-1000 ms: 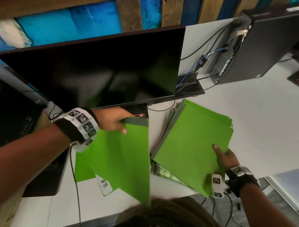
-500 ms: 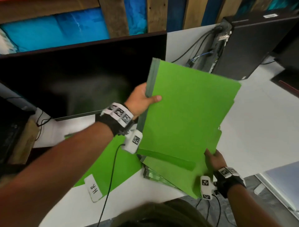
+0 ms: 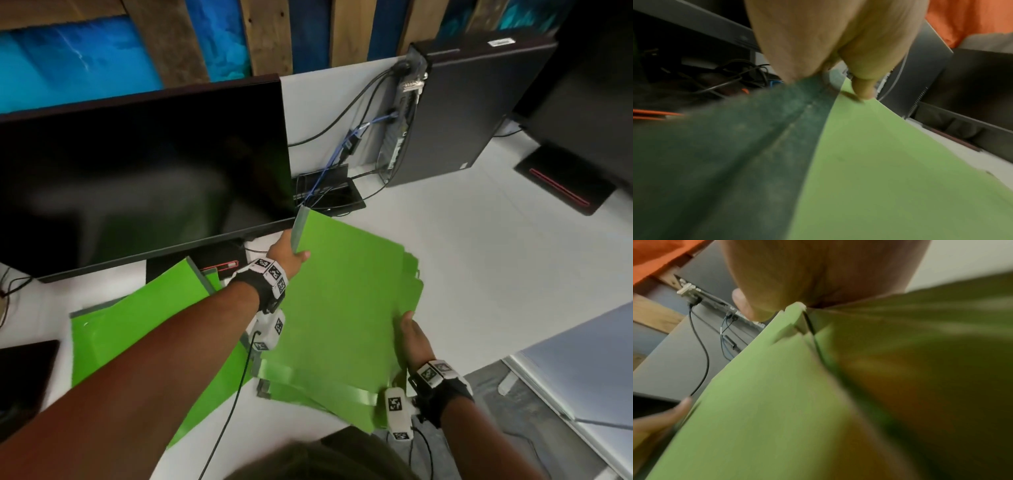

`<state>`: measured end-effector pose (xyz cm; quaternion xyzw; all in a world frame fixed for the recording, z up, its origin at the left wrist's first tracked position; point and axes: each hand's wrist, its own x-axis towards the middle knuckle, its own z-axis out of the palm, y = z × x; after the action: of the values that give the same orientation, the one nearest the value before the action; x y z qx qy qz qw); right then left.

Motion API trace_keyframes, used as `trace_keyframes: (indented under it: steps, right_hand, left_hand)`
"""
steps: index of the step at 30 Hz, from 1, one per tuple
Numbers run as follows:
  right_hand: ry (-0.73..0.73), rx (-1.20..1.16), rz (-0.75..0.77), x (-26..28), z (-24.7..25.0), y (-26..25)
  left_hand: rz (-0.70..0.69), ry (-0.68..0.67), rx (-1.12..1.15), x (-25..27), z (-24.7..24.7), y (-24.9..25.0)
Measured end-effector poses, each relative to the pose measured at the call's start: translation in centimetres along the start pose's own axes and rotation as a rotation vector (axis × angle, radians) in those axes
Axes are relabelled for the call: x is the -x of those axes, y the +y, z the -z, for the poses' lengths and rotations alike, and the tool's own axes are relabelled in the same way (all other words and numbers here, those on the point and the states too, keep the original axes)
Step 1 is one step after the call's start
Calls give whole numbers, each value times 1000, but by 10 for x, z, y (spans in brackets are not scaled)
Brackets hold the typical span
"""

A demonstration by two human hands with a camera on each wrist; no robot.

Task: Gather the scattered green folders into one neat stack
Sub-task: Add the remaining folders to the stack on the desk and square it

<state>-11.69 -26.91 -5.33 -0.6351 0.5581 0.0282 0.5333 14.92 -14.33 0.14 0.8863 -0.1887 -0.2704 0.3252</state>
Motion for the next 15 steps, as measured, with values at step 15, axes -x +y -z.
trace_keyframes:
  steps: [15]
  right_hand:
    - [101, 20, -3, -15, -15, -4]
  left_hand:
    - [-109, -307, -392, 61, -29, -47]
